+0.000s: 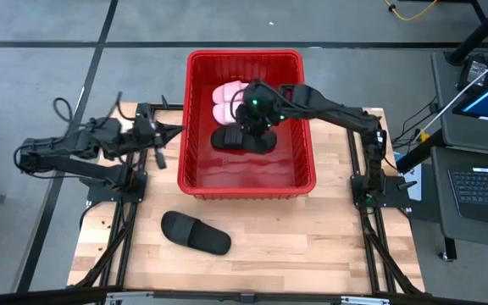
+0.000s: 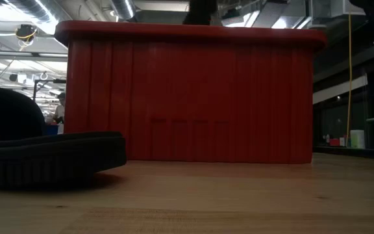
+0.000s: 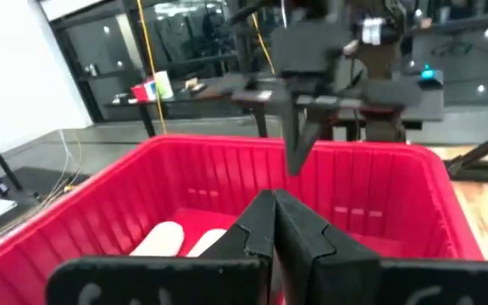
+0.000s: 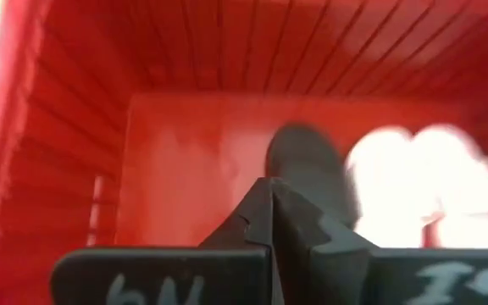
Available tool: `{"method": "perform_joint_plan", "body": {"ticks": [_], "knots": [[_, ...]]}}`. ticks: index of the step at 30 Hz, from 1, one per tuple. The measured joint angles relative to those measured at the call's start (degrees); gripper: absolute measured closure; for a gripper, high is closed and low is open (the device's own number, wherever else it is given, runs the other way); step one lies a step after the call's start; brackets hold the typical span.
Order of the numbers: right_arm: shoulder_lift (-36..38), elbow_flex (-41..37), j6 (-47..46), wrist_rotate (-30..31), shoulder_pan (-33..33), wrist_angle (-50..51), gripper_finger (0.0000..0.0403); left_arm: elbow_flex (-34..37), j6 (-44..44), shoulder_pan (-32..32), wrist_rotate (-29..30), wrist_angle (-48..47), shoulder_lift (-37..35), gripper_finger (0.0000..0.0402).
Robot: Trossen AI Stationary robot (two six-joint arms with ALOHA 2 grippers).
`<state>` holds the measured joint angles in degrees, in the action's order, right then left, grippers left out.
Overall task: Pick and place slides into bin
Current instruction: Put the black slide into the bin
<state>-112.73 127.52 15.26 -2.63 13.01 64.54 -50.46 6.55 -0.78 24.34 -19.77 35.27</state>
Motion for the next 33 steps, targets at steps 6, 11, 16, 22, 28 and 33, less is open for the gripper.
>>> {"method": "perform_joint_plan", "body": {"ticks": [6,11,16,22,28,33], "knots": [[0.02,5.34,-6.65,7.11,-6.92,-0.97,0.0398,-0.02,-3.25,-0.02,-4.53,-8.16,-6.73,0.0399],[0.03,5.60,-14.90,10.84,-11.57,-1.91,0.0396,-0.02,-6.71,-0.02,-18.54,-13.48,-9.25,0.0400],[0.01,5.27,-21.49,12.77,-16.72,-6.18,0.0399,-0.07,-10.97,0.00,-35.39,-16.61,-9.23,0.0400],[0.00,5.27,-23.82,19.64,-22.97,-11.12,0.0395,-0.07,-19.50,-0.02,-37.37,-24.36,-8.91,0.0400],[0.00,5.25,-33.90,35.69,-28.60,-5.39,0.0398,3.80,-26.09,1.19,-36.27,-24.97,-8.72,0.0400],[-0.34,5.23,-41.67,38.08,-31.80,-0.62,0.0400,10.05,-31.69,5.41,-35.41,-20.68,-8.70,0.0400]]}}
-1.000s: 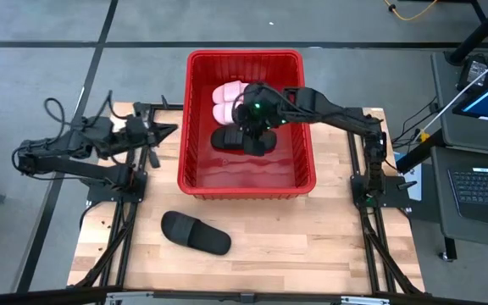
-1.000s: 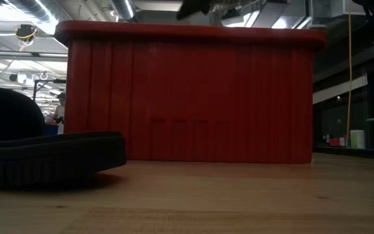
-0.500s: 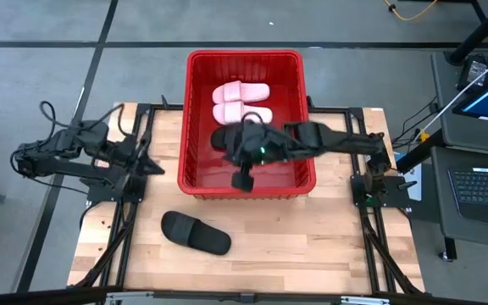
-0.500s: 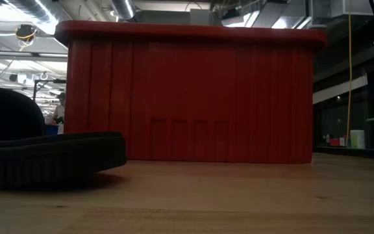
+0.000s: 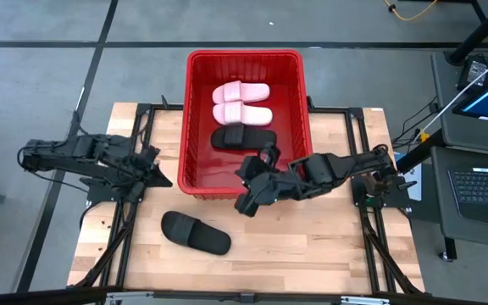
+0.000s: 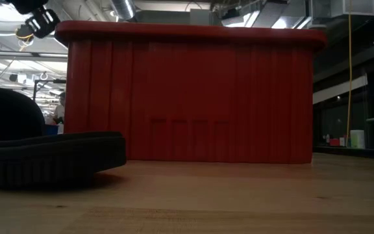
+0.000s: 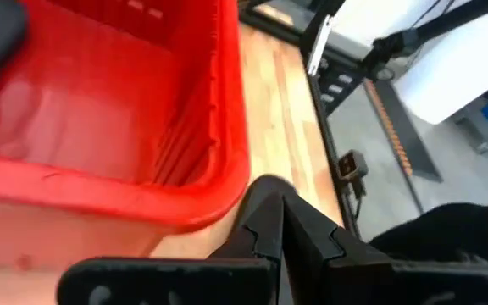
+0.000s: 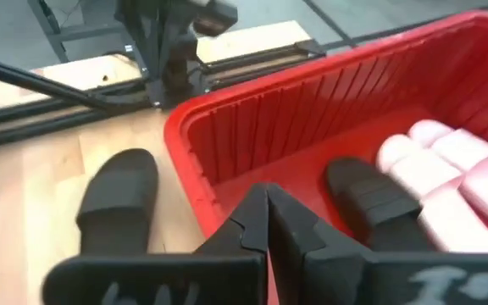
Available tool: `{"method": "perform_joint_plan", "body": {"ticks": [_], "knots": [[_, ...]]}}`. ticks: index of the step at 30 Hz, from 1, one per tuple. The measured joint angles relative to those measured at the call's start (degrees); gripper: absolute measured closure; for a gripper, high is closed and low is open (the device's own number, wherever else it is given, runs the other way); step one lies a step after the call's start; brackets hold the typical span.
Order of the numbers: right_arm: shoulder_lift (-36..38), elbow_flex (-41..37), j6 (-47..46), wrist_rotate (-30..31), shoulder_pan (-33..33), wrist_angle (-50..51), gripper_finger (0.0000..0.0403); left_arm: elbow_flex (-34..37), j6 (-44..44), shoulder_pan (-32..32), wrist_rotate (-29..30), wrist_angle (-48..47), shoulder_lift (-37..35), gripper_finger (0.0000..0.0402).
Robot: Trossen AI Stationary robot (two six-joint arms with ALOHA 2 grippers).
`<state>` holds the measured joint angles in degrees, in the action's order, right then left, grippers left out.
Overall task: Pick and place slides into bin
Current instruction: Put the black slide into the bin
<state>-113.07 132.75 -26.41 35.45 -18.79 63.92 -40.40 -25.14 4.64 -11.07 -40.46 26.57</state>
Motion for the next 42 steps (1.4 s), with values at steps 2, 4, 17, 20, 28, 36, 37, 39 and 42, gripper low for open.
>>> {"method": "perform_joint_plan", "body": {"ticks": [2,4,17,20,28,36,37,39,42], "knots": [[-0.84,0.00,-0.55,0.09,-0.81,0.21,0.0399,2.42,-1.61,2.42,2.34,5.33,0.01,0.0400],[-1.96,-0.75,-0.55,-0.67,-1.35,-0.28,0.0399,4.00,-2.28,5.25,6.67,10.28,0.17,0.0400],[8.70,-30.55,-2.74,-4.48,-4.89,-26.31,0.0400,4.67,-7.13,30.95,39.69,19.86,9.04,0.0400],[12.59,-40.33,1.39,-5.77,-5.53,-37.78,0.0400,4.63,-7.72,36.13,46.61,22.45,12.80,0.0400],[21.03,-57.30,4.17,-9.65,-5.74,-58.88,0.0396,0.26,-18.48,43.68,51.09,21.70,19.86,0.0400],[22.09,-61.19,0.72,-9.70,-7.49,-60.43,0.0390,-6.34,-34.41,48.42,50.30,8.81,26.29,0.0400],[22.11,-61.35,0.71,-9.68,-7.72,-60.70,0.0393,-7.08,-36.68,48.96,48.99,6.82,27.10,0.0400],[22.11,-61.75,1.47,-9.66,-7.98,-62.26,0.0397,-7.90,-41.13,49.84,46.29,1.66,28.16,0.0400],[22.11,-61.83,4.04,-9.64,-8.06,-64.36,0.0399,-7.80,-49.79,50.37,42.11,-2.92,29.37,0.0400]]}}
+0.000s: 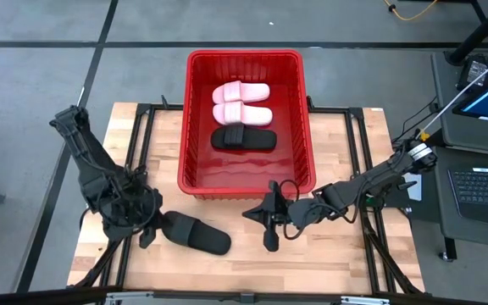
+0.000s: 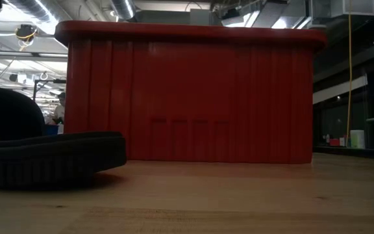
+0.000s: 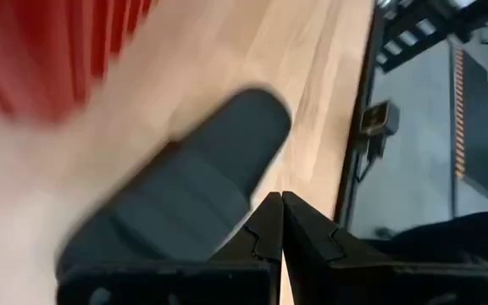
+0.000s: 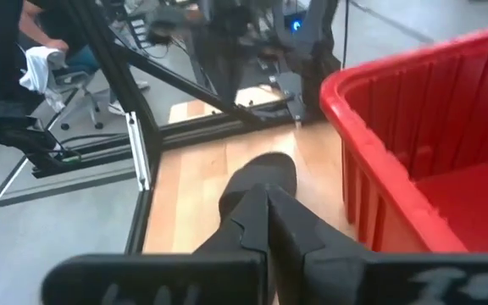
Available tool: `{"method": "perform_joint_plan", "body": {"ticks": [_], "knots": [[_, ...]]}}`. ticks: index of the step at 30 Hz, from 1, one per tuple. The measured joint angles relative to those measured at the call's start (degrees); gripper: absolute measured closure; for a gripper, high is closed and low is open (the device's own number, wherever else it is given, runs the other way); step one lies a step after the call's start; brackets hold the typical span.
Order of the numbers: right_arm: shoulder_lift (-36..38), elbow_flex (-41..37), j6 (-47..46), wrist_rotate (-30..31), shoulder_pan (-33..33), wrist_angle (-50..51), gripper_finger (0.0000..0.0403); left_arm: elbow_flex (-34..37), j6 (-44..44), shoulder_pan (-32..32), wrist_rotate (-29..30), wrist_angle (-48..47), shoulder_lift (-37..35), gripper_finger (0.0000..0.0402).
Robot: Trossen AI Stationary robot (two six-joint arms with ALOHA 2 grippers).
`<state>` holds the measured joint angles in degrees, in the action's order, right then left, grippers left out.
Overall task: Pick and place slides into bin
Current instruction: Put the black slide into the bin
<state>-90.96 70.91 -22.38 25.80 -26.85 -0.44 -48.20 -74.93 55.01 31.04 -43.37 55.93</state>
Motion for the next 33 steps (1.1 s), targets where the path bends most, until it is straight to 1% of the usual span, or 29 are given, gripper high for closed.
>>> {"method": "perform_joint_plan", "body": {"ticks": [3,5,7,9,12,18,22,25,28,30,33], "knots": [[0.00,0.00,1.13,0.00,0.02,-0.35,0.0393,0.46,-8.27,0.19,-4.13,-0.27,1.11,0.0398],[0.00,0.00,2.24,0.01,0.02,-1.05,0.0385,1.01,-11.52,0.19,-6.19,-0.68,1.67,0.0393],[0.00,0.00,3.02,0.04,0.02,-1.71,0.0379,1.27,-14.00,0.17,-7.06,-0.29,2.19,0.0386],[0.00,0.00,3.15,0.02,0.02,-1.69,0.0377,1.56,-15.82,0.17,-6.50,-0.62,2.52,0.0375],[0.00,0.00,3.15,-0.26,0.02,-2.46,0.0376,1.59,-17.01,0.15,-3.60,-0.49,2.46,0.0353],[0.00,0.00,3.06,-1.40,0.02,-2.89,0.0376,1.59,-21.93,0.13,-3.56,-1.94,3.09,0.0300],[0.00,0.00,2.95,-1.49,-0.14,-3.31,0.0375,1.57,-22.99,0.13,-4.22,-4.74,5.08,0.0274],[0.00,0.00,2.62,-1.49,-0.58,-3.69,0.0375,2.29,-25.43,0.13,-6.25,-4.92,6.99,0.0267],[0.00,0.00,1.96,-1.49,-0.80,-3.69,0.0375,5.30,-29.00,0.13,-7.65,-2.19,8.54,0.0269],[0.00,0.00,1.94,-1.49,-0.80,-3.71,0.0375,7.42,-29.99,0.13,-6.72,0.55,9.15,0.0271],[0.00,0.00,1.87,-1.46,-0.76,-3.68,0.0375,10.68,-30.23,0.13,-3.47,6.35,9.25,0.0274]]}}
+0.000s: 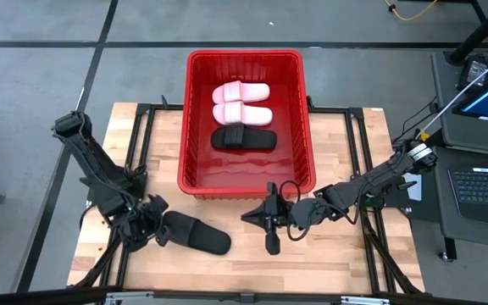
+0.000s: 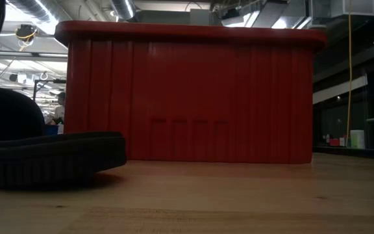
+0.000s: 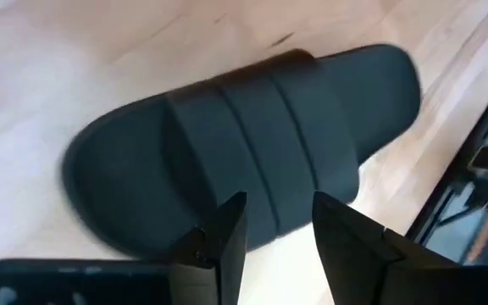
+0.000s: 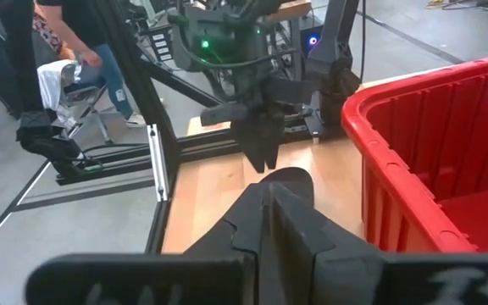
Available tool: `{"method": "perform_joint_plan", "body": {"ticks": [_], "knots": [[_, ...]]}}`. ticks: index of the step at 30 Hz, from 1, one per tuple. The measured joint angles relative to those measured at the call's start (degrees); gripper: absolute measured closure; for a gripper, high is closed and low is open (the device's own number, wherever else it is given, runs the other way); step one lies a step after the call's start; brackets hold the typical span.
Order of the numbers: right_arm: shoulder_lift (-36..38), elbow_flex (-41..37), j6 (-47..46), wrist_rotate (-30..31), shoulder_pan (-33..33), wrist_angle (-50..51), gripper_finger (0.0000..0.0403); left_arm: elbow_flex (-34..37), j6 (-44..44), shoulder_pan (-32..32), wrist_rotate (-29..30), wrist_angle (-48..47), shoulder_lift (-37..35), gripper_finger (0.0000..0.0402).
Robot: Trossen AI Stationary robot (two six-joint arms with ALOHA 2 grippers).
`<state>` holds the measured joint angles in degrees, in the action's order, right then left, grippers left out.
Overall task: Pick and place slides into bin
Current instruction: Put the black slide into the bin
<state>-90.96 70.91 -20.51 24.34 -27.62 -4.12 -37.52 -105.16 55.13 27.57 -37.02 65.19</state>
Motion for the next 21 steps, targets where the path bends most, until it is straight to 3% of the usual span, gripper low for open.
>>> {"method": "perform_joint_plan", "body": {"ticks": [7,21], "knots": [[0.00,0.00,-0.17,-0.01,-0.84,-0.02,0.0375,6.19,-0.63,0.00,0.43,10.46,0.00,0.0271],[0.00,0.00,-0.41,0.00,-4.13,-0.72,0.0375,7.15,-0.03,0.00,-0.70,8.26,-0.04,0.0270]]}}
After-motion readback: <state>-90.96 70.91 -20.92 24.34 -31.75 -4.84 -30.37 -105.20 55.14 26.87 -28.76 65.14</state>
